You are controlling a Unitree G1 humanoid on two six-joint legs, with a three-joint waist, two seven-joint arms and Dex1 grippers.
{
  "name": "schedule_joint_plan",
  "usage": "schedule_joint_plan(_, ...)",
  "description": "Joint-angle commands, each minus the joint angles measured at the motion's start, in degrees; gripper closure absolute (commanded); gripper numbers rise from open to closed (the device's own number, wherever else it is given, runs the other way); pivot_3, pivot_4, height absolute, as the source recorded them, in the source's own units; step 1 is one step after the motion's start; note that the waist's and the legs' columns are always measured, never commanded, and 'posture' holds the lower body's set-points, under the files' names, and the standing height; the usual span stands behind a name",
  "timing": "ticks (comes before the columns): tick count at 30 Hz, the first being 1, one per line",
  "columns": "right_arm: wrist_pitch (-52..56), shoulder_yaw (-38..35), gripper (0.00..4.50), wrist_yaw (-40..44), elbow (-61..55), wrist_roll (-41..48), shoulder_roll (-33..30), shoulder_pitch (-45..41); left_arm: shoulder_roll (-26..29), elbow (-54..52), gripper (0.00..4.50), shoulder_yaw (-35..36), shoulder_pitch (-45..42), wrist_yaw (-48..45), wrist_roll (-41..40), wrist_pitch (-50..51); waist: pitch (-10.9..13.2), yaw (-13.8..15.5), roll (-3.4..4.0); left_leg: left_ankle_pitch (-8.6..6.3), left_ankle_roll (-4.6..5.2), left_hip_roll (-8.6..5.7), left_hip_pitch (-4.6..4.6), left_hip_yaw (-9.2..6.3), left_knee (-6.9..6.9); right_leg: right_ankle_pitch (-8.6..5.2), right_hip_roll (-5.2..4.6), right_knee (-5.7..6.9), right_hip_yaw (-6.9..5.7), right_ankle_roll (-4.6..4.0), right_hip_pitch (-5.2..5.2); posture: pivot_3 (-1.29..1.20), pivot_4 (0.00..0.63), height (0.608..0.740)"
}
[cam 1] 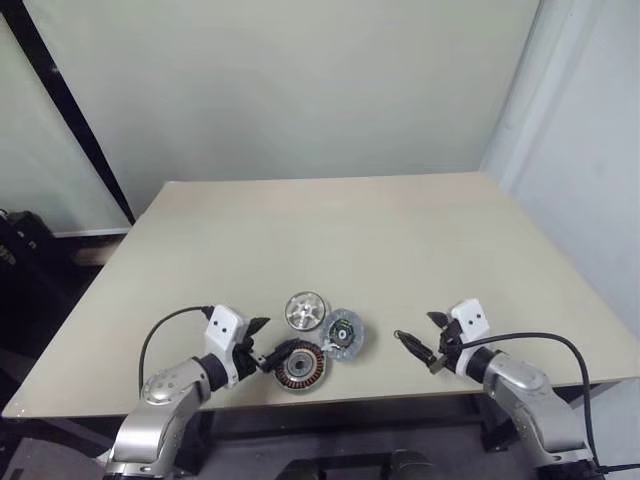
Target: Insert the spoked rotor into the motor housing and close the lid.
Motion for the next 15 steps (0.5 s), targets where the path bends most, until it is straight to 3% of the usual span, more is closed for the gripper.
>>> schedule_joint_plan(1,-1.39,0.21,0.02,-0.33,-0.51,-0.38,-0.24,-1.67,0.58,-0.58,0.0,1.29,-1.17,-0.03,0.02,-1.37,0.0,0.0,0.0,0.0,0.0,0.0,0.0,0.0,0.0,0.0,0.0,0.0,0.0,0.0,0.0,0.0,0.0,0.74)
schedule_joint_plan(15,1.33,1.38,0.02,-1.86,0.95,-1.14,0.24,-3.51,1.14,-2.15,0.0,2.22,5.18,-3.69,-3.56,-0.42,0.01,-0.01,-0.01,-0.05,0.0,0.03,0.02,0.03,-0.02,0.0,0.0,0.0,0.0,0.0,-0.02,0.0,0.0,0.74)
